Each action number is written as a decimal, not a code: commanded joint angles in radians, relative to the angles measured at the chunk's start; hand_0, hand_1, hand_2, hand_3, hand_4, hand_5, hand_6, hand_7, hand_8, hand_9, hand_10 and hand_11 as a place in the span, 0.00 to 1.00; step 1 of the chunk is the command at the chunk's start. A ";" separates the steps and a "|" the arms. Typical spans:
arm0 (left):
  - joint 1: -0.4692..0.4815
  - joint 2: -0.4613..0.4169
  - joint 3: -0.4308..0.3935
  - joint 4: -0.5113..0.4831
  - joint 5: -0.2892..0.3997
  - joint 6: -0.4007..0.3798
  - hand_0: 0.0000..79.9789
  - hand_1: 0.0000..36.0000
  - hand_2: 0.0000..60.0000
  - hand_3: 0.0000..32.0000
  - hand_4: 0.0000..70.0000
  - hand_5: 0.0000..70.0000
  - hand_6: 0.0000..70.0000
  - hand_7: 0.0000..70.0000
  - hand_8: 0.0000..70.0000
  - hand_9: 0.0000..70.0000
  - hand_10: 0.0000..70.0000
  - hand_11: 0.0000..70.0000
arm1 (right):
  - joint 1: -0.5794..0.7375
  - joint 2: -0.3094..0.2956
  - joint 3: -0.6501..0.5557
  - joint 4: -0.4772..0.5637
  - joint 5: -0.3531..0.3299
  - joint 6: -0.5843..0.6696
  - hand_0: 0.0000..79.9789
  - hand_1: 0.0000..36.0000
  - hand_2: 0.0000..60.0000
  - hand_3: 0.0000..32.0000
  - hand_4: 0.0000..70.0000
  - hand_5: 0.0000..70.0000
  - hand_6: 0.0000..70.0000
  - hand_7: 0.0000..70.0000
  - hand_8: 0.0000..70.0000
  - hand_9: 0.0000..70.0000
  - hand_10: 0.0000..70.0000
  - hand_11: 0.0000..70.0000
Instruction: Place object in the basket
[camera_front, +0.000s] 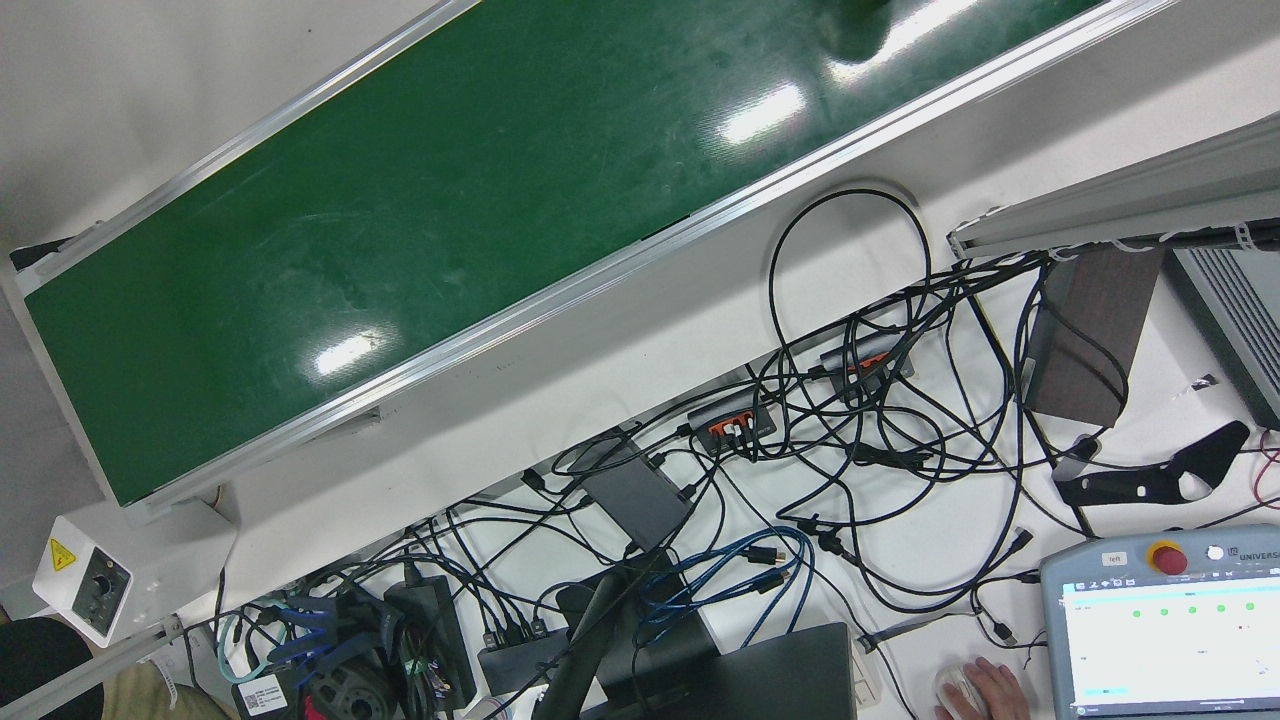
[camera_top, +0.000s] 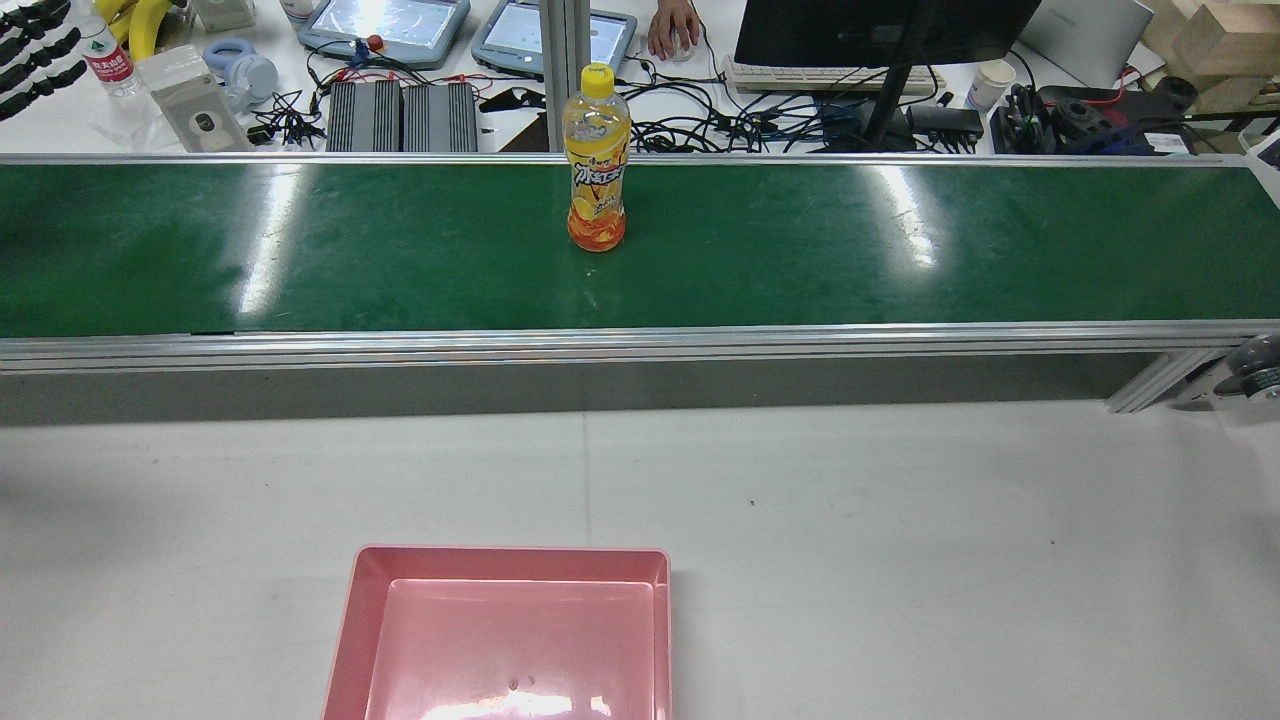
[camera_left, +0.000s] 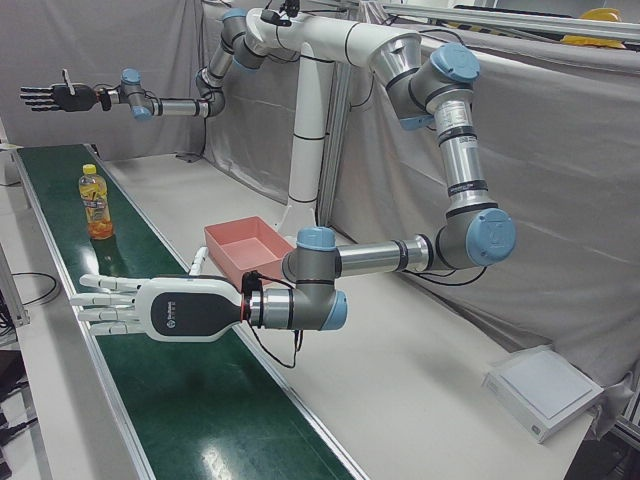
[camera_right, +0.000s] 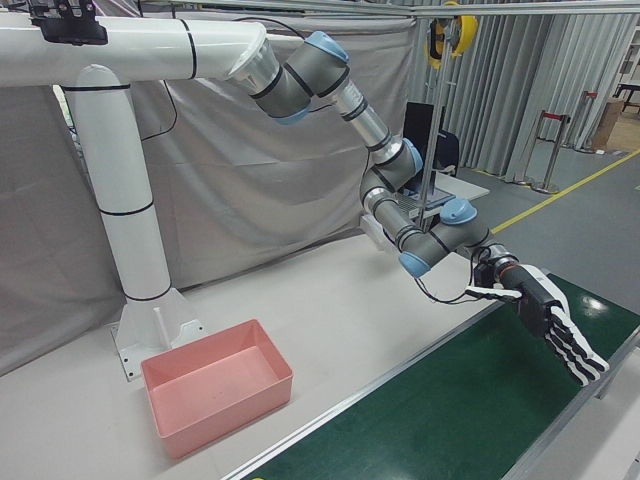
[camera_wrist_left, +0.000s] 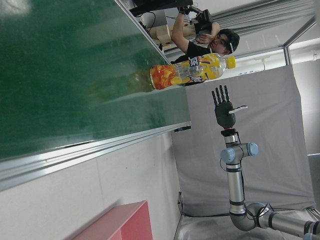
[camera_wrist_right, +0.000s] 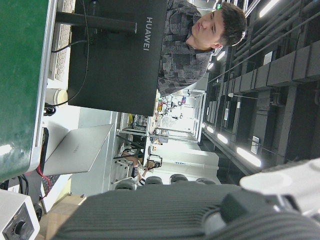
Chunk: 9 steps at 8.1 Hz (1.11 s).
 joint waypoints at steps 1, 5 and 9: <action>0.011 -0.001 0.003 0.000 -0.003 0.000 0.67 0.02 0.00 0.12 0.08 0.12 0.00 0.00 0.04 0.05 0.05 0.08 | -0.001 0.000 0.000 0.000 0.000 0.000 0.00 0.00 0.00 0.00 0.00 0.00 0.00 0.00 0.00 0.00 0.00 0.00; 0.025 -0.001 0.000 0.001 -0.011 0.000 0.69 0.06 0.00 0.09 0.09 0.13 0.00 0.00 0.05 0.05 0.05 0.09 | -0.001 0.000 0.000 0.000 0.000 0.000 0.00 0.00 0.00 0.00 0.00 0.00 0.00 0.00 0.00 0.00 0.00 0.00; 0.239 -0.031 -0.078 0.096 -0.214 -0.046 0.72 0.17 0.00 0.10 0.12 0.14 0.00 0.00 0.04 0.05 0.02 0.06 | 0.001 0.000 0.000 -0.001 0.000 0.000 0.00 0.00 0.00 0.00 0.00 0.00 0.00 0.00 0.00 0.00 0.00 0.00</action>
